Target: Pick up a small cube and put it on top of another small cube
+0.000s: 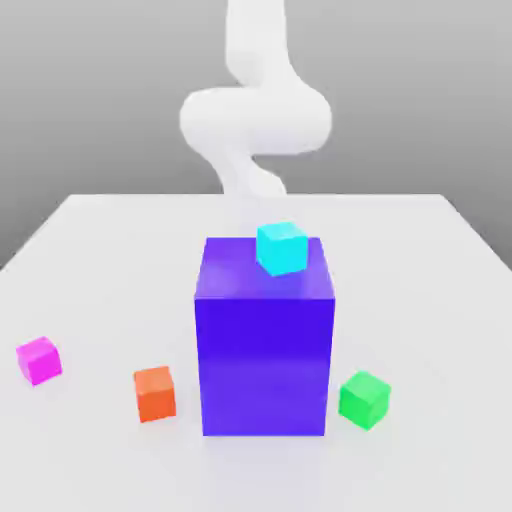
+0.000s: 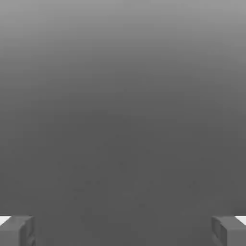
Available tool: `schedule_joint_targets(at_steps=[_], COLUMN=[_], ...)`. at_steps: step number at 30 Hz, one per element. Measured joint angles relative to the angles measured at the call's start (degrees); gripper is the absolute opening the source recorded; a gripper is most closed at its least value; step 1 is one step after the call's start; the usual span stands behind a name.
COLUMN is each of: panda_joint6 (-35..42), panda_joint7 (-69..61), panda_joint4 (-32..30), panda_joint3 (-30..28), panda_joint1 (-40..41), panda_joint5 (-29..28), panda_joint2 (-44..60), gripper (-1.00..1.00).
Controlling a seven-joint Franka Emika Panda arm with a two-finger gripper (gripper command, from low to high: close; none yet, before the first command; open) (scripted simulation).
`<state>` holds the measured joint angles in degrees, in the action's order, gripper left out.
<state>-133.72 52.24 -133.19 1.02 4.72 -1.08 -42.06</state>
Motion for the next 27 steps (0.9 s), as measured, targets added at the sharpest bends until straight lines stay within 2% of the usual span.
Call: schedule_joint_targets(at_steps=[15,22,27], panda_joint6=[-11.7,-17.1,-21.2], panda_joint7=[39.3,56.2,66.0], panda_joint4=[-8.5,-12.4,-15.3], panda_joint3=[1.9,-1.1,-4.0], panda_joint1=[25.0,33.1,38.7], panda_joint5=[-7.3,-9.0,-7.1], panda_joint2=[22.9,33.4,40.6], gripper=[0.0,0.0,0.0])
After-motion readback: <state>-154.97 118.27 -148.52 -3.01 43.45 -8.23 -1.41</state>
